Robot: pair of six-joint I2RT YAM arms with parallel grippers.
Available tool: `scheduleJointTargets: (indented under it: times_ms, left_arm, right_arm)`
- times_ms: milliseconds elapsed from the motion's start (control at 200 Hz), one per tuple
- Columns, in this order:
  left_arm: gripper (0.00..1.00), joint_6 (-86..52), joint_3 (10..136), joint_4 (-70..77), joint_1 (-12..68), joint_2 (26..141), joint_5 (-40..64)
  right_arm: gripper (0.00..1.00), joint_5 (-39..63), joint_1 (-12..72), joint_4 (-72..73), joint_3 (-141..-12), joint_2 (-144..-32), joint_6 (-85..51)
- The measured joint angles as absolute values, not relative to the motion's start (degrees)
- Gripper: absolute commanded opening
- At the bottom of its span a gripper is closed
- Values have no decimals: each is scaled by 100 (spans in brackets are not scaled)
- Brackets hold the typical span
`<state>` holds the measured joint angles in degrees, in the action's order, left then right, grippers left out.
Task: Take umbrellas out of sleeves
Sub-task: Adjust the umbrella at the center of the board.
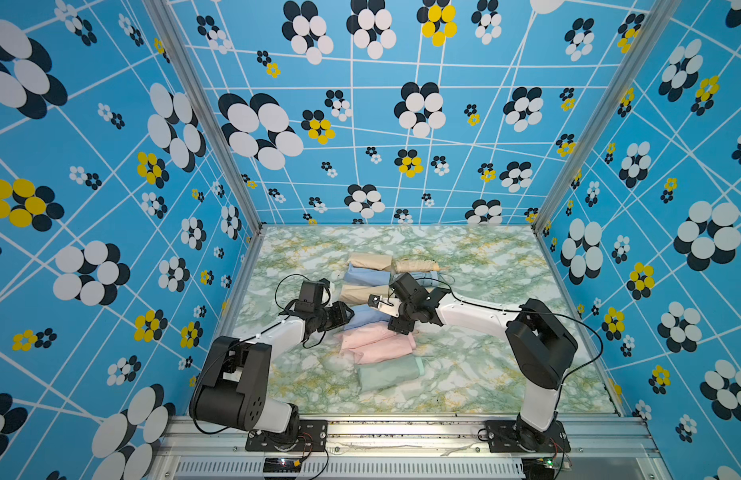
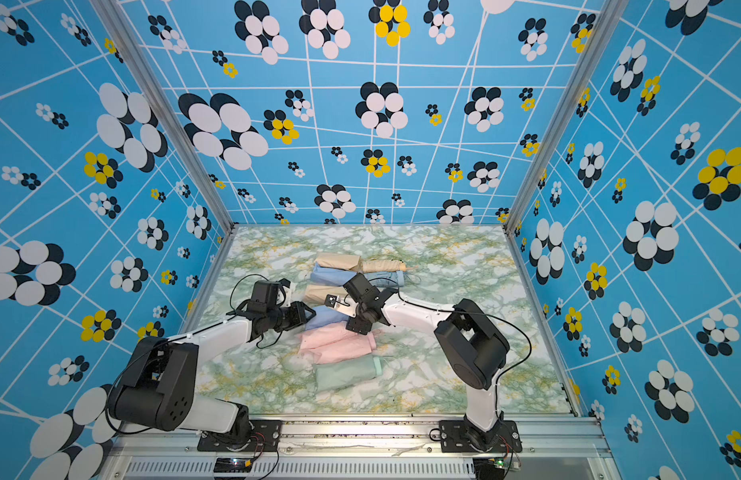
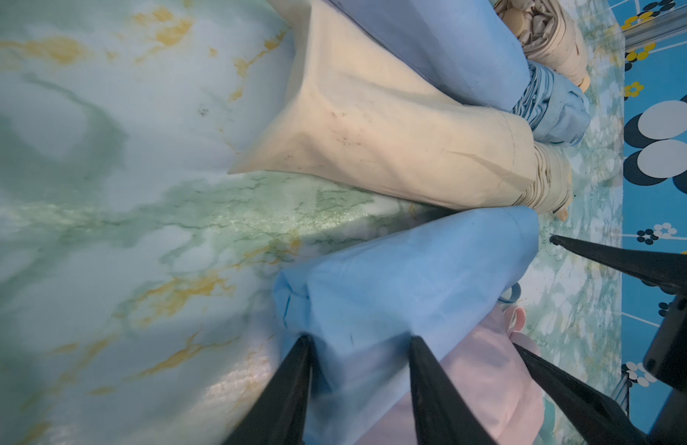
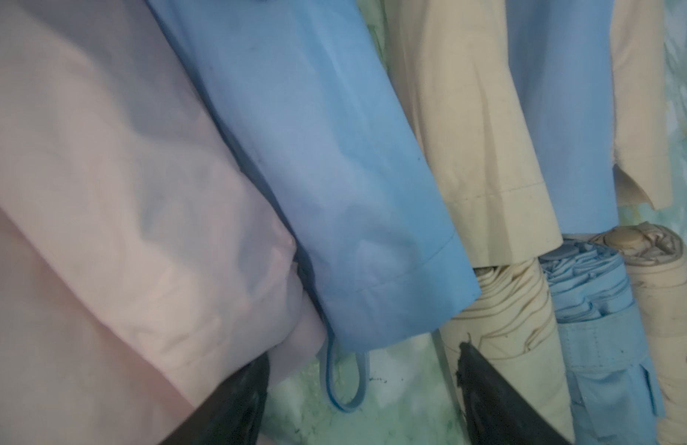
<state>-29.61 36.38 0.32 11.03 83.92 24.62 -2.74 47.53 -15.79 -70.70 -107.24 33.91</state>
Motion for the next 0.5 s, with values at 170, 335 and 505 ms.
scheduleJointTargets:
  times_ms: [170,335,505]
  left_arm:
    - [39,-2936,3638,34,1103,8396,2460]
    - [39,-2915,3638,43,1103,8453,2460]
    - [39,-2893,3649,45,1100,8499,2460]
  right_arm:
    - [81,-416,4919,-1452,-6882,-10591,3299]
    - [79,-482,4943,-1476,-6827,-10532,3253]
    - [76,-499,4901,-1758,-6829,-10475,3256]
